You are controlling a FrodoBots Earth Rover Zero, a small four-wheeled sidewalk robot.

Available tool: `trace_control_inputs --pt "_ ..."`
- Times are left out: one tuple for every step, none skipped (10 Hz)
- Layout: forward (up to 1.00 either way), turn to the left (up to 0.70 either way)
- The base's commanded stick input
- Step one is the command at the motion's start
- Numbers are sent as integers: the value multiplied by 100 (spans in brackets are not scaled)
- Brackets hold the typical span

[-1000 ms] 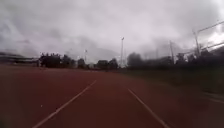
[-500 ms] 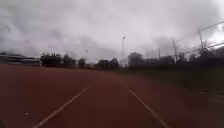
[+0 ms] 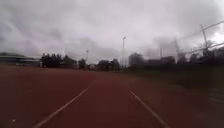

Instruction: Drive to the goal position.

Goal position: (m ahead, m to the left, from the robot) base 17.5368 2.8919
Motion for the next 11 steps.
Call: trace_control_inputs --pt "70 0" --pt "70 0" --pt "70 0" --pt "70 0" --pt "70 0" --pt "70 0" --pt "70 0" --pt "70 0" --pt "70 0" --pt "70 0" --pt "70 0"
